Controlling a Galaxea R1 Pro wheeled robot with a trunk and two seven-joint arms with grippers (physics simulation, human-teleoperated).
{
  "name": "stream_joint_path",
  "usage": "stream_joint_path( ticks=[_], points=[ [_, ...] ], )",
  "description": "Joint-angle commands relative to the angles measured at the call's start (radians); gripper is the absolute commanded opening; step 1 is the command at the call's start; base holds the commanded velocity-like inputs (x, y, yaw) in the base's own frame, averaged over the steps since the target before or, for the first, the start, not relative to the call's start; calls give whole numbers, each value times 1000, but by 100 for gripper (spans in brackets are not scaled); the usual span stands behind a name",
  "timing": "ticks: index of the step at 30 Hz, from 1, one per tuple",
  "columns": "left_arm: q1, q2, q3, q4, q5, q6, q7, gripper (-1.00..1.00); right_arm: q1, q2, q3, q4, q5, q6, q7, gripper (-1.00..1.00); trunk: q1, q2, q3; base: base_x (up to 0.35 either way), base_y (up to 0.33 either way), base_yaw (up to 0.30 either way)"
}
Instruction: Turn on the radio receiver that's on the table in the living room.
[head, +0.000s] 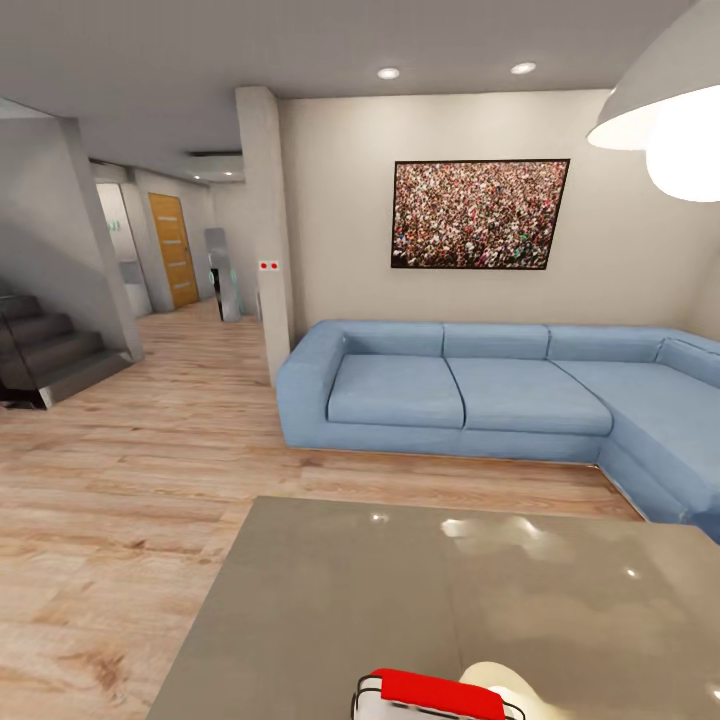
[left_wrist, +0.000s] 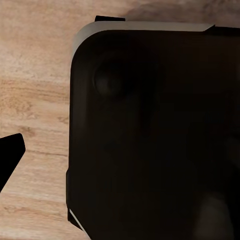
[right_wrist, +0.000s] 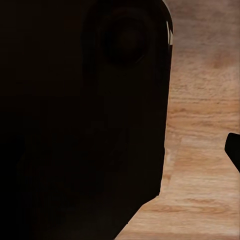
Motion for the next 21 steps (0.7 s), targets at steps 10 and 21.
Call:
stream_joint_path(
  ticks=[10, 21],
  points=[
    [0, 0, 0, 0, 0, 0, 0, 100, 0, 0, 0, -1, 1, 0, 0, 100, 0, 0, 0, 0, 0, 0],
    [0, -1, -1, 0, -1, 1, -1, 100, 0, 0, 0, 0, 0, 0, 0, 100, -15, 28, 13, 0, 0, 0]
  ],
)
